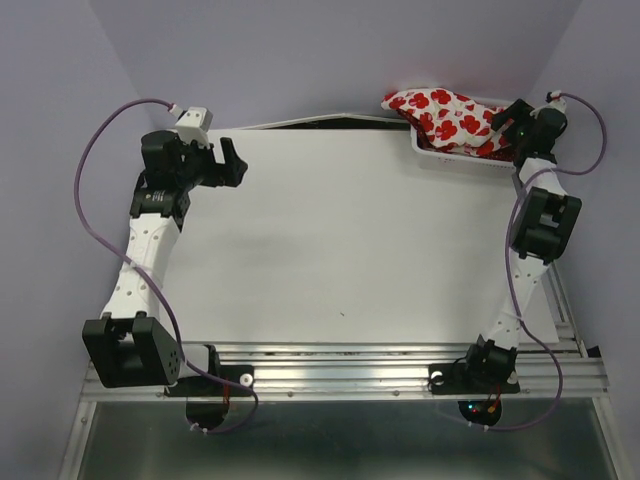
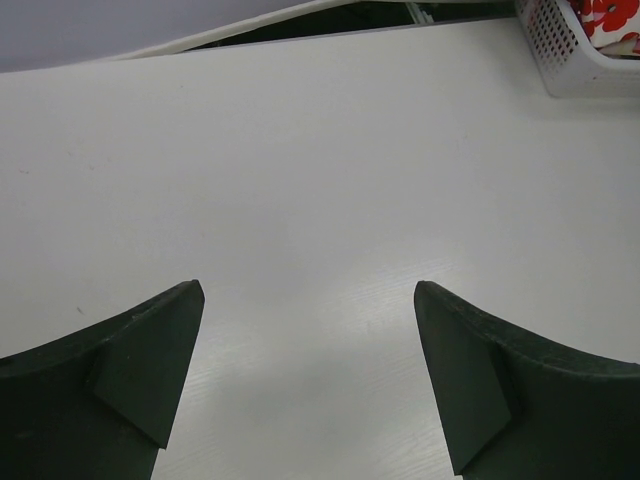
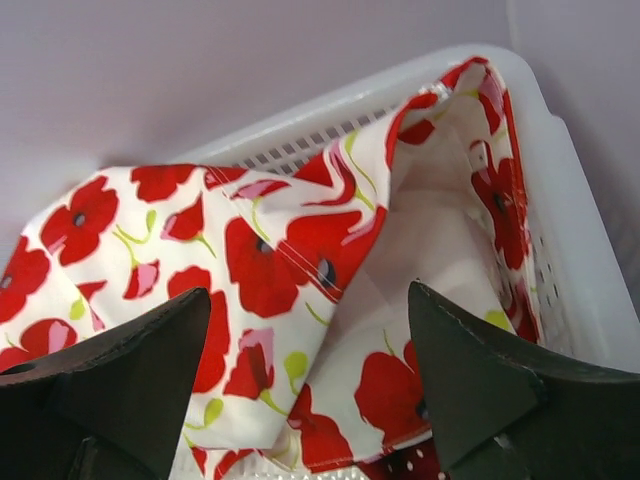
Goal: Fold and stack the skirts
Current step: Grab the skirt from the pile
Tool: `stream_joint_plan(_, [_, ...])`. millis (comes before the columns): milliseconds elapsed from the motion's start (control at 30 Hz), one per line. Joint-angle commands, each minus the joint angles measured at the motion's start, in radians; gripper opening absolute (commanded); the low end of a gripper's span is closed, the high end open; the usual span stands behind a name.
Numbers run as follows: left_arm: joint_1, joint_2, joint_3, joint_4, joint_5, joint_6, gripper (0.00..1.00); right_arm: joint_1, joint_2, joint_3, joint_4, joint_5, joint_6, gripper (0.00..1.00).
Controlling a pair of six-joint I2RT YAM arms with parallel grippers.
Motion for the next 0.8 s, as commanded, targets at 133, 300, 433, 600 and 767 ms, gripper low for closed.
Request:
stream_joint_plan(133, [0.001,0.039,0.051,0.039,-0.012,0.000,0.99,0.006,0.086,0.152,0.152,-0.081,0.094,0.77])
stream_joint_plan(300, [0.001,0.078,0.102,0.009,-0.035,0.003,0.99,0.015,0.115,0.184,0.164,-0.121,0.165,0.68])
stream_joint_plan(433, [0.001,0.081,0.114,0.000,-0.032,0.000,0.99,0.015,0.094,0.138,0.162,-0.108,0.215,0.68])
stream_joint_plan(600, [0.001,0.067,0.106,0.005,-0.035,0.001,0.99,0.015,0.075,0.075,0.147,-0.100,0.284,0.69])
stream_joint_plan(767, [0.001,0.064,0.097,0.006,-0.032,0.001,0.99,0.026,0.089,0.091,0.155,-0.143,0.307,0.51])
